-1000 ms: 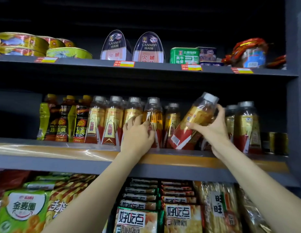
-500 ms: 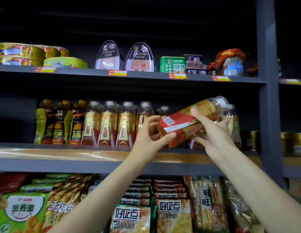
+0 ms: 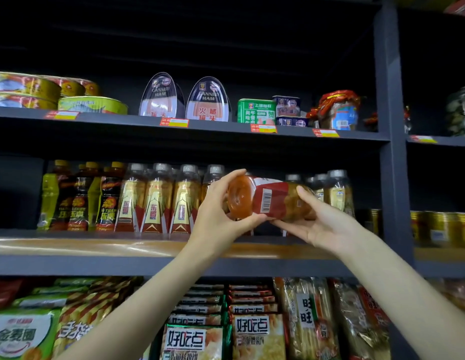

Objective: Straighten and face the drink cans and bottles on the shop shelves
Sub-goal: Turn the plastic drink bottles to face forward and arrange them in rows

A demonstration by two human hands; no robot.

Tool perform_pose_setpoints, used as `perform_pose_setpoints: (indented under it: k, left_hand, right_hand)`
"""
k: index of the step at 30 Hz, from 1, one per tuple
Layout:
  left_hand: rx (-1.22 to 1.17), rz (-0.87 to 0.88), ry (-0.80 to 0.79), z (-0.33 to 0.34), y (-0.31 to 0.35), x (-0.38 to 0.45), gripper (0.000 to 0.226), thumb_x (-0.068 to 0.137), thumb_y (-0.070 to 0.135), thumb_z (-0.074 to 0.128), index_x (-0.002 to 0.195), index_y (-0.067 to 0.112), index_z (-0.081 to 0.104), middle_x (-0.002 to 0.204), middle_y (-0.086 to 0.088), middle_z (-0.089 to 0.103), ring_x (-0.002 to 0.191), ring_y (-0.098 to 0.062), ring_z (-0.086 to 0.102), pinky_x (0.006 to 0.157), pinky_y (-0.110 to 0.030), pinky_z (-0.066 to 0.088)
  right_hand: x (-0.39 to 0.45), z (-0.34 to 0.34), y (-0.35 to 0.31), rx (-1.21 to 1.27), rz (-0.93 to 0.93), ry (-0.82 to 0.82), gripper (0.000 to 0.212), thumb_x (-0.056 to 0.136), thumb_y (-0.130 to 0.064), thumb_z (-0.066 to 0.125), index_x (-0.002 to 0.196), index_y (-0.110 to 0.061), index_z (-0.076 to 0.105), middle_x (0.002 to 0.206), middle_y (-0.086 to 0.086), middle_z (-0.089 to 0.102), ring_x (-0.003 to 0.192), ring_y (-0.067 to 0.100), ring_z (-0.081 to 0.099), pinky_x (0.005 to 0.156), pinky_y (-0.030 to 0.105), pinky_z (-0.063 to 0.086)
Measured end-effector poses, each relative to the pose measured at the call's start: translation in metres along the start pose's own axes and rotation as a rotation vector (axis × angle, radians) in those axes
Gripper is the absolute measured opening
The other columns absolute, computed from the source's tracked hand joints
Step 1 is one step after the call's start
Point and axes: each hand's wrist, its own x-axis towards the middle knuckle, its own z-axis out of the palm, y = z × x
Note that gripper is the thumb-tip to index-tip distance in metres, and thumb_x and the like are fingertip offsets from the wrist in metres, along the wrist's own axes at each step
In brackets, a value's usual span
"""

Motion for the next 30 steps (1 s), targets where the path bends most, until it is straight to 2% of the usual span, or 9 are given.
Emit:
perform_pose_setpoints:
  k: [3,7,12,16,18,21,25,27,30]
  left_hand:
    - [-0.182,-0.123,-0.024,0.003,0.002,0.002,0.073,0.071,0.027,0.077,0.131,0.037,0.036,0.122,0.023,0.042,0.108,0.001,0.050,0.077,-0.011,0.051]
    - [-0.578,-0.469,-0.066,0.007,-0.001,0.004,0.083,0.058,0.036,0.075,0.132,0.020,0.040,0.127,-0.007,0.053,0.108,-0.022,0.061,0.086,-0.034,0.055]
    - [-0.209,-0.126,0.014,0.007,0.000,0.004,0.070,0.069,0.018,0.079,0.129,0.030,0.042,0.124,0.013,0.050,0.108,-0.007,0.057,0.083,-0.017,0.053]
    - [0.012,0.133,-0.178,0.001,0.003,0.008,0.078,0.073,0.009,0.077,0.130,0.041,0.035,0.133,0.012,0.038,0.125,-0.009,0.041,0.086,-0.018,0.052]
    - [-0.036,0.103,-0.234,0.003,0.005,0.007,0.078,0.074,0.012,0.076,0.132,0.043,0.034,0.135,0.011,0.035,0.126,-0.011,0.041,0.088,-0.022,0.052]
    - [-0.223,-0.172,-0.135,0.006,0.007,0.005,0.075,0.072,0.025,0.077,0.133,0.037,0.034,0.133,0.007,0.042,0.117,-0.012,0.051,0.094,-0.034,0.051]
    - [-0.340,-0.396,-0.103,0.004,0.003,0.006,0.069,0.067,0.022,0.081,0.127,0.024,0.044,0.128,0.002,0.050,0.109,-0.020,0.059,0.083,-0.038,0.057]
    - [-0.220,-0.312,-0.095,0.002,0.002,0.005,0.070,0.066,0.021,0.082,0.125,0.028,0.045,0.126,0.006,0.050,0.109,-0.020,0.059,0.085,-0.036,0.056]
    - [0.136,0.059,-0.172,-0.005,0.003,0.004,0.075,0.068,0.017,0.082,0.127,0.036,0.039,0.126,0.016,0.041,0.119,-0.011,0.047,0.094,-0.029,0.051]
  right_hand:
    - [-0.001,-0.002,-0.002,0.007,-0.096,-0.006,0.040,0.085,-0.013,0.067,0.121,-0.009,0.050,0.118,0.025,0.055,0.105,0.042,0.060,0.063,0.052,0.058]
    - [0.000,-0.006,-0.002,-0.107,-0.309,-0.042,0.053,0.083,-0.013,0.067,0.131,-0.013,0.044,0.118,0.016,0.061,0.096,0.035,0.068,0.071,0.047,0.059]
    - [-0.003,-0.009,-0.008,-0.100,-0.156,-0.077,0.035,0.089,-0.019,0.061,0.120,-0.008,0.051,0.118,0.025,0.059,0.100,0.038,0.065,0.069,0.045,0.060]
    - [0.000,-0.011,-0.003,0.027,-0.025,-0.058,0.053,0.076,-0.027,0.072,0.122,-0.010,0.051,0.115,0.027,0.060,0.100,0.041,0.063,0.060,0.048,0.059]
    - [0.002,-0.010,0.002,0.076,-0.050,-0.037,0.055,0.071,-0.023,0.074,0.120,-0.010,0.052,0.114,0.025,0.060,0.098,0.041,0.063,0.059,0.050,0.058]
    - [0.004,-0.006,0.004,0.070,-0.121,-0.022,0.052,0.069,-0.019,0.074,0.116,-0.010,0.054,0.112,0.022,0.063,0.096,0.038,0.065,0.066,0.051,0.058]
    - [0.008,-0.009,0.006,-0.037,-0.173,-0.077,0.053,0.075,-0.021,0.071,0.123,-0.011,0.053,0.117,0.018,0.064,0.100,0.032,0.067,0.067,0.043,0.060]
    - [0.007,-0.012,0.003,-0.068,-0.100,-0.104,0.051,0.073,-0.022,0.070,0.120,-0.011,0.055,0.119,0.021,0.062,0.101,0.035,0.066,0.071,0.045,0.060]
    - [0.001,-0.011,-0.003,-0.132,0.047,-0.101,0.051,0.072,-0.027,0.072,0.117,-0.011,0.054,0.117,0.029,0.058,0.097,0.042,0.066,0.067,0.046,0.060]
